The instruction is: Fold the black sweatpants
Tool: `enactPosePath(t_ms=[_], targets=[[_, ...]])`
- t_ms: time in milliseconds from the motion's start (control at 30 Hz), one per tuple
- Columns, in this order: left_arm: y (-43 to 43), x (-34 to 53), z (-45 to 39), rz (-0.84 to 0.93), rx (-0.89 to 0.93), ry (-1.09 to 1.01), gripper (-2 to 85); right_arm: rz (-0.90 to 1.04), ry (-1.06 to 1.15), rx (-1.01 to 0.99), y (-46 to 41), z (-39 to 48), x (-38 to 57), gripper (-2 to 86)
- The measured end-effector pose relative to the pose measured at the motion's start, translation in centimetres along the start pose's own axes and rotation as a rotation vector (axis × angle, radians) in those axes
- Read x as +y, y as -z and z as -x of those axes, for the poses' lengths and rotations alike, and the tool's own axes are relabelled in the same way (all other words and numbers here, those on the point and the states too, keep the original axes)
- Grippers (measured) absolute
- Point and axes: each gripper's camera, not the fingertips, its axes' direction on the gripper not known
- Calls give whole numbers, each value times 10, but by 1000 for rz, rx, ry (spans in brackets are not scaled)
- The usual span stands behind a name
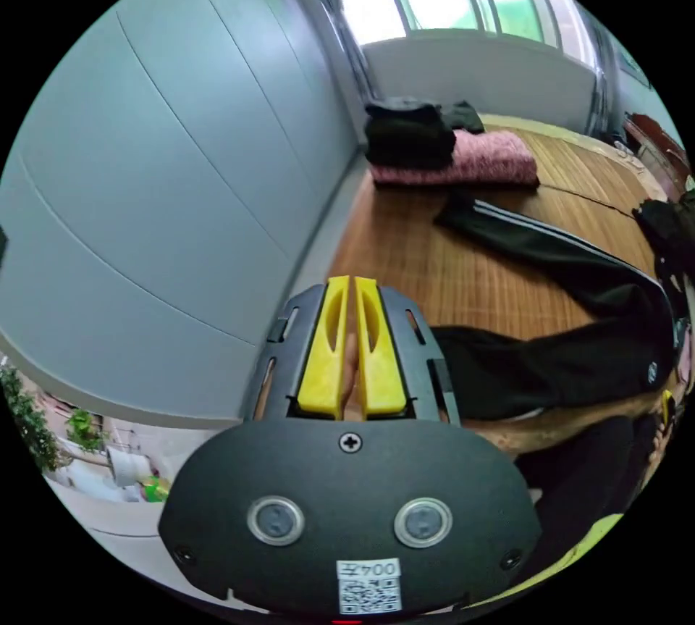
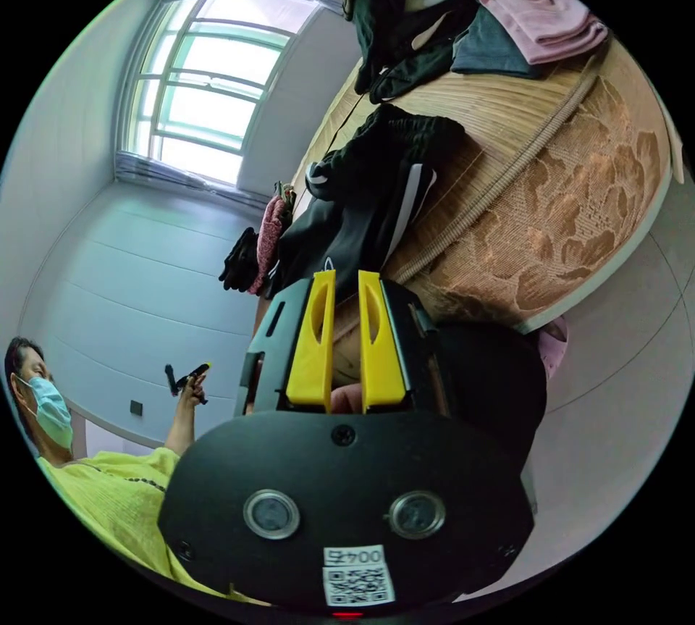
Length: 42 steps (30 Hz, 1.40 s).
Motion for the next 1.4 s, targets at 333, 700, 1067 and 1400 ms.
enactPosePath(t_ms=[333,700,1067,1400], targets=[[-167,145,72,183,578,503,109,13,-45,54,17,10,-2,22],[-218,204,106,140,841,739,105,-8,-50,84,27,30,-3,-6],[-240,200,93,127,829,757,48,-3,-46,91,18,53,-11,-7],[-168,122,106,120,427,572,24,-18,-50,92,-3,79,-15,-5]])
